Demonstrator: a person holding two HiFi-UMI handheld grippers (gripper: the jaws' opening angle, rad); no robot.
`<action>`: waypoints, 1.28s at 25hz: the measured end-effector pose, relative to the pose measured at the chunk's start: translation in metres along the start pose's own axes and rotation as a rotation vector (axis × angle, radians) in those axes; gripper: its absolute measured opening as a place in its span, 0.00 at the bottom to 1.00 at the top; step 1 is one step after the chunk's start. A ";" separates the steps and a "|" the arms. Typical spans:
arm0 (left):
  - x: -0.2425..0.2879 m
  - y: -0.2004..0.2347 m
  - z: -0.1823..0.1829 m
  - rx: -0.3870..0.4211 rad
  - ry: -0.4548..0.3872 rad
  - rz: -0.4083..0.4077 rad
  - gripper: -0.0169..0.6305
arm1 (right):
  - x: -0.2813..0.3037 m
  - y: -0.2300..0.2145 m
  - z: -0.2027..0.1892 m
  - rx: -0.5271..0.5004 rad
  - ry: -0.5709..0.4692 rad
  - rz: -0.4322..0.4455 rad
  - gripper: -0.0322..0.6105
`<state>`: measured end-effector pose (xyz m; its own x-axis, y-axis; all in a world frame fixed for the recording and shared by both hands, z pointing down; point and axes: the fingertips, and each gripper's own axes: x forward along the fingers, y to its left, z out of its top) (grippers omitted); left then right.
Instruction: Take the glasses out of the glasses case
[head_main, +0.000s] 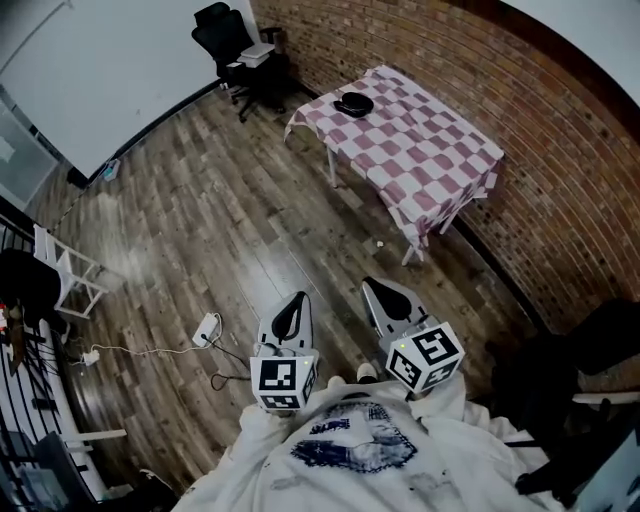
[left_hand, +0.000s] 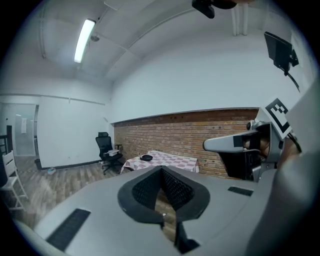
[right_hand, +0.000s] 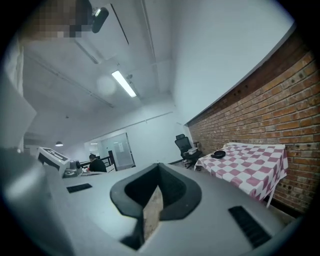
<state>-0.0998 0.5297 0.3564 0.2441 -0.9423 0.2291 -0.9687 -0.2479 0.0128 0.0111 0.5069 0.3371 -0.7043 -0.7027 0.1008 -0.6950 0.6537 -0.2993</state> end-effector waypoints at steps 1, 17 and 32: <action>-0.001 -0.001 -0.001 -0.003 0.002 0.003 0.04 | 0.000 0.000 0.000 0.005 0.000 0.007 0.07; 0.013 -0.014 0.003 0.016 -0.011 0.083 0.04 | -0.001 -0.035 -0.003 0.048 0.006 0.046 0.07; 0.102 0.046 0.005 0.002 -0.020 -0.004 0.04 | 0.085 -0.076 -0.005 0.040 0.041 -0.032 0.07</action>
<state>-0.1188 0.4214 0.3756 0.2485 -0.9458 0.2090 -0.9677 -0.2517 0.0116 0.0033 0.3993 0.3730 -0.6880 -0.7101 0.1496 -0.7113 0.6190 -0.3331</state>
